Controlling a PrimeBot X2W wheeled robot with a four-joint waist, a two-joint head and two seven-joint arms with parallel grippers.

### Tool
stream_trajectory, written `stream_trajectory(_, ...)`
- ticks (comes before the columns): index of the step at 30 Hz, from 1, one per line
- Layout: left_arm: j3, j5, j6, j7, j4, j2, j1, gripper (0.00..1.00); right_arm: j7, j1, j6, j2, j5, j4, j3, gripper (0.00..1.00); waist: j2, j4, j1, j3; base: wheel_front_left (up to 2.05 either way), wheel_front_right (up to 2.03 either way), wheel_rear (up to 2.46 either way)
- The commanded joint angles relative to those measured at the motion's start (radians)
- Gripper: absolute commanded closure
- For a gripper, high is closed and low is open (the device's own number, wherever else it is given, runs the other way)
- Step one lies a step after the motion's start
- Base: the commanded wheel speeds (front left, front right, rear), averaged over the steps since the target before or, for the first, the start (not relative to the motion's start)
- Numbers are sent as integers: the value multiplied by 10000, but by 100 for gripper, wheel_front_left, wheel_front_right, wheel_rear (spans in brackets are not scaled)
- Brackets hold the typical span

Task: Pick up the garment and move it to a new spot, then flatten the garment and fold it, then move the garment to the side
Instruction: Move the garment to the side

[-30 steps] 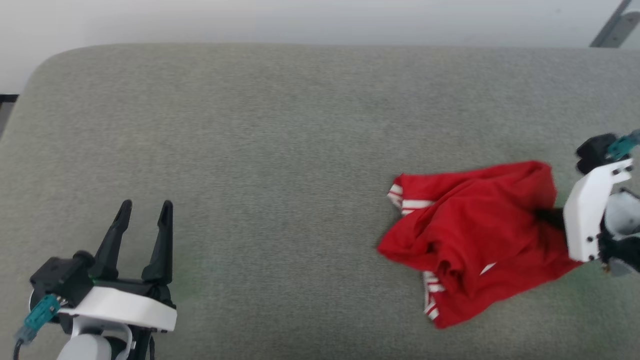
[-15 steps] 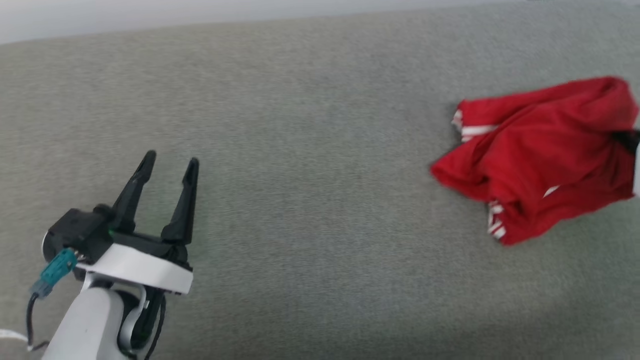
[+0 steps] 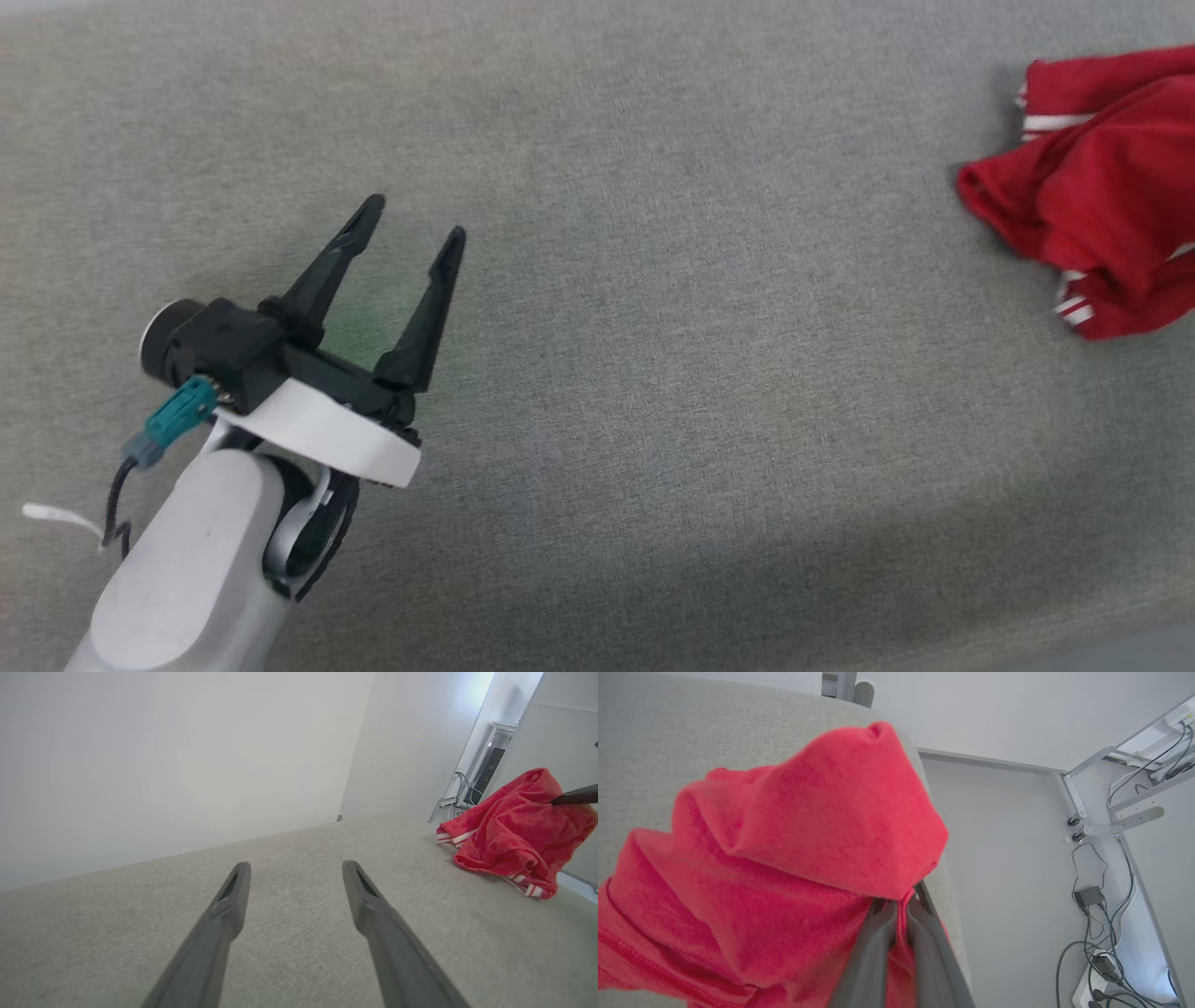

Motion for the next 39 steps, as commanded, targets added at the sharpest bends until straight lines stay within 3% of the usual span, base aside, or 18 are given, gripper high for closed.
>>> stream_trajectory(1, -107, -77, -8, -48, 13, 18, -204, 0, -195, -203, -3, 12, -212, 162, -1, 100, 0, -90, 0, 173, 0, 0, 0)
stream_trajectory(6, -620, -166, -10, -48, 143, 96, -788, 0, -1170, -804, -4, 37, -1174, 1346, -125, 100, 0, -30, 0, 518, 0, 0, 0)
stream_trajectory(17, -916, -406, -8, -48, 306, 46, -1322, 0, -2553, -1808, -3, 879, -2328, 3701, -245, 100, 0, 336, 0, 886, 0, 0, 0)
stream_trajectory(18, -895, -414, -8, -48, 306, 37, -1340, 0, -2648, -1892, -3, 910, -2372, 3861, -269, 93, 0, 361, 0, 900, 0, 0, 0)
stream_trajectory(20, -809, -409, -8, -48, 294, 26, -1340, 0, -2791, -2025, -3, 975, -2477, 4117, -274, 54, 0, 399, 0, 912, 0, 0, 0)
stream_trajectory(21, -809, -409, -8, -48, 294, 26, -1340, 0, -2791, -2025, -3, 975, -2477, 4117, -274, 54, 0, 399, 0, 912, 0, 0, 0)
stream_trajectory(22, -717, -427, -10, -48, 251, 10, -1324, 0, -2895, -2124, -3, 997, -2520, 4216, -294, 31, 0, 411, 0, 912, 0, 0, 0)
stream_trajectory(23, -689, -436, -8, -48, 223, 18, -1292, 0, -2934, -2175, -3, 1010, -2559, 4294, -278, 0, 0, 418, 0, 896, 0, 0, 0)
stream_trajectory(31, 91, -460, -8, -48, 24, 43, -841, 0, -3639, -2554, -3, 897, -2646, 4532, -203, 0, 0, 406, 0, 549, 0, 0, 0)
stream_trajectory(39, 947, -435, -8, -48, -148, -113, -332, 0, -4423, -2525, -3, 1419, -2355, 4249, -138, 0, 0, 500, 0, -17, 0, 0, 0)
